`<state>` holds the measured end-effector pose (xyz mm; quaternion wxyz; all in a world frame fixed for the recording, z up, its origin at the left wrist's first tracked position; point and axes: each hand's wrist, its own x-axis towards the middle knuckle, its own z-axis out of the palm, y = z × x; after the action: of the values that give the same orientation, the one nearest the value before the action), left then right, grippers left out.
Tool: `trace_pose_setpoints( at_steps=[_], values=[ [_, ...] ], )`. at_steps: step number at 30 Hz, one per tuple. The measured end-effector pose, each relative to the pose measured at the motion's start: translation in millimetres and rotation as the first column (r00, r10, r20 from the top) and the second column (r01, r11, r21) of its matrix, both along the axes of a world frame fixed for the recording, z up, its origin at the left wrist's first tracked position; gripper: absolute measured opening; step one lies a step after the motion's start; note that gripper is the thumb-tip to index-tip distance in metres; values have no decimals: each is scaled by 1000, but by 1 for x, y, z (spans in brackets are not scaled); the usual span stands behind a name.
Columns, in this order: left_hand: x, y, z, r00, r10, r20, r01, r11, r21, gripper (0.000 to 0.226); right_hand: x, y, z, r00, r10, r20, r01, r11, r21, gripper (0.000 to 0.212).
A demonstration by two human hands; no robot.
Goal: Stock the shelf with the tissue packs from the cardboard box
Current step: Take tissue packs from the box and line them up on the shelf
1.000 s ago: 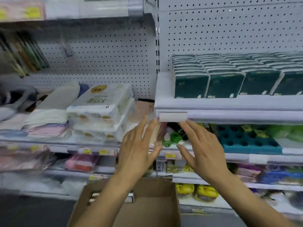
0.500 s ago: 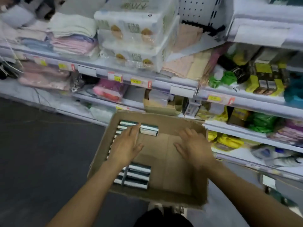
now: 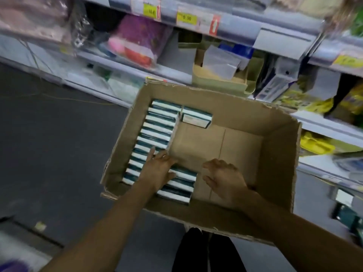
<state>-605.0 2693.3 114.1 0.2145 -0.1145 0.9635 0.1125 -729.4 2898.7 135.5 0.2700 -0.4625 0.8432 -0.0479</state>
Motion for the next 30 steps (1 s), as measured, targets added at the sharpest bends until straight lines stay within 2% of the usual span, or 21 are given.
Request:
trace_pose_setpoints(
  at_steps=[3,6,9,11,15,18,21,23,25,27,30],
  values=[
    [-6,-2,-12,995,-100,9,100,994,-52,49,7,0,-20,999,18,47,-20,998,55,30],
    [-12,-6,-24,984,-176,-7,175,981,-79,42,21,1,-36,984,-6,176,-15,992,122,29],
    [-16,-10,-35,977,-200,-74,194,978,-82,38,33,1,-50,982,4,190,-5,1000,8,31],
    [-17,-14,-44,955,-275,-114,264,959,-103,40,36,-3,-57,981,-5,194,11,999,-31,36],
    [-22,-25,-59,898,-428,-105,410,898,-157,49,44,-13,-62,977,-54,204,60,998,-19,32],
    [-33,-23,-59,874,-483,-53,477,873,-102,58,47,-16,-61,964,-133,229,137,991,-3,21],
    [-44,-14,-43,947,-322,0,322,947,-16,54,43,-12,-56,928,-229,295,226,973,43,8],
    [-47,-10,-27,990,-138,-25,138,990,23,50,34,-3,-46,918,-268,292,255,963,84,14],
    [-44,-5,-9,994,83,-74,-74,989,126,46,21,12,-30,933,-284,219,267,958,103,20],
    [-41,1,10,933,356,-55,-325,898,296,47,5,31,-8,932,-318,171,315,948,49,20],
    [-37,9,39,777,628,41,-556,654,513,51,-14,55,30,922,-359,144,375,922,-99,19]
  ],
)
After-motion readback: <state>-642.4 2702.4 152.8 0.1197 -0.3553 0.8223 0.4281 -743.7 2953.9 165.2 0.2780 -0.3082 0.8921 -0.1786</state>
